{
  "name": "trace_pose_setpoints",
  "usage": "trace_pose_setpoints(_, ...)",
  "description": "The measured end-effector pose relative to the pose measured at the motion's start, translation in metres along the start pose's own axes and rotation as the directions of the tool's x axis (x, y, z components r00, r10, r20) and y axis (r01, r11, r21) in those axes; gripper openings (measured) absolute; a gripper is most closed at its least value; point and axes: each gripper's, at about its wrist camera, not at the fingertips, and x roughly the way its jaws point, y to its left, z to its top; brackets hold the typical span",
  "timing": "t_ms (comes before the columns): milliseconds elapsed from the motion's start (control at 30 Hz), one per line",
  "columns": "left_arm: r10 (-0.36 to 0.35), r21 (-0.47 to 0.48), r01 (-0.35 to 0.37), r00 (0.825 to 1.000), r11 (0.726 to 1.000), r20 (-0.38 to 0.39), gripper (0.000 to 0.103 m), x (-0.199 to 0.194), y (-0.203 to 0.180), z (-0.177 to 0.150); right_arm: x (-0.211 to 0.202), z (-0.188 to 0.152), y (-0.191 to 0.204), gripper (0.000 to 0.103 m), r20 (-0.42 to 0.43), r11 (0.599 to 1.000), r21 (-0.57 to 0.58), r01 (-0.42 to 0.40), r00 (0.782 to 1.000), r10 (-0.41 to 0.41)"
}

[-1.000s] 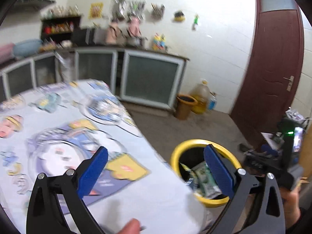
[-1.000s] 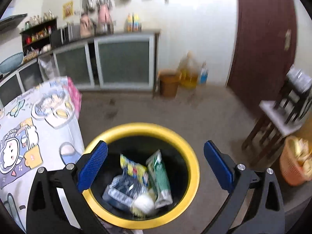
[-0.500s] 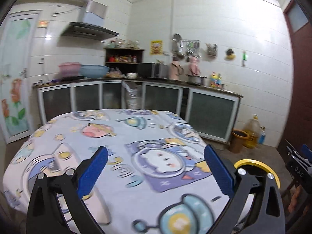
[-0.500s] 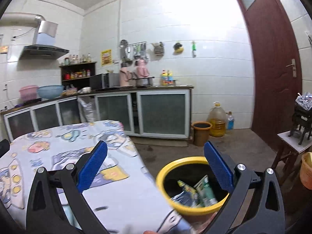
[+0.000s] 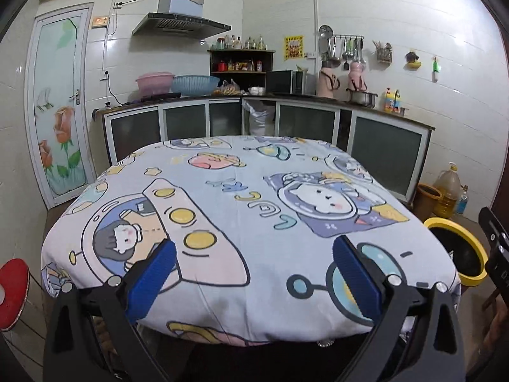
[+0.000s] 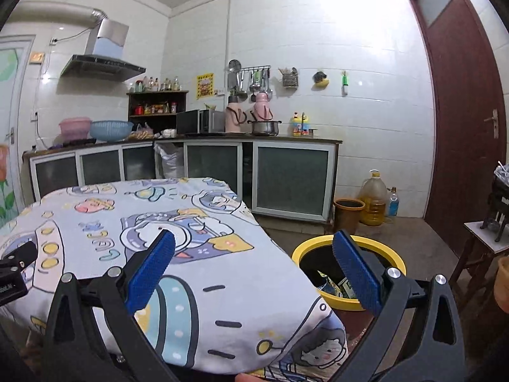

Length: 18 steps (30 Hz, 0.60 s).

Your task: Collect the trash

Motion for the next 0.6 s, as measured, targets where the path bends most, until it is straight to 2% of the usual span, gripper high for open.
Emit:
trace_pose_setpoints(233, 0.01, -0.05, -0.012, 0.999, 0.999, -0.053, 0.095, 0.012, 0.005, -0.011, 0.009, -0.016, -0.003, 0.095, -0.062, 1.0, 0.013, -0.01, 0.998, 0.01)
trace_pose_setpoints(367, 0.011, -0.085, -0.018, 0.996, 0.996, -0.086, 0.095, 0.017, 0.01, -0.014, 0.007, -0.02, 0.001, 0.095, -0.06, 1.0, -0.003, -0.019, 0.998, 0.019)
trace_pose_setpoints(600, 0.012, -0.079, -0.018, 0.996, 0.997, -0.084, 0.095, 0.014, 0.007, -0.016, 0.002, -0.02, 0.007, 0.095, -0.05, 0.999, -0.032, -0.035, 0.998, 0.033)
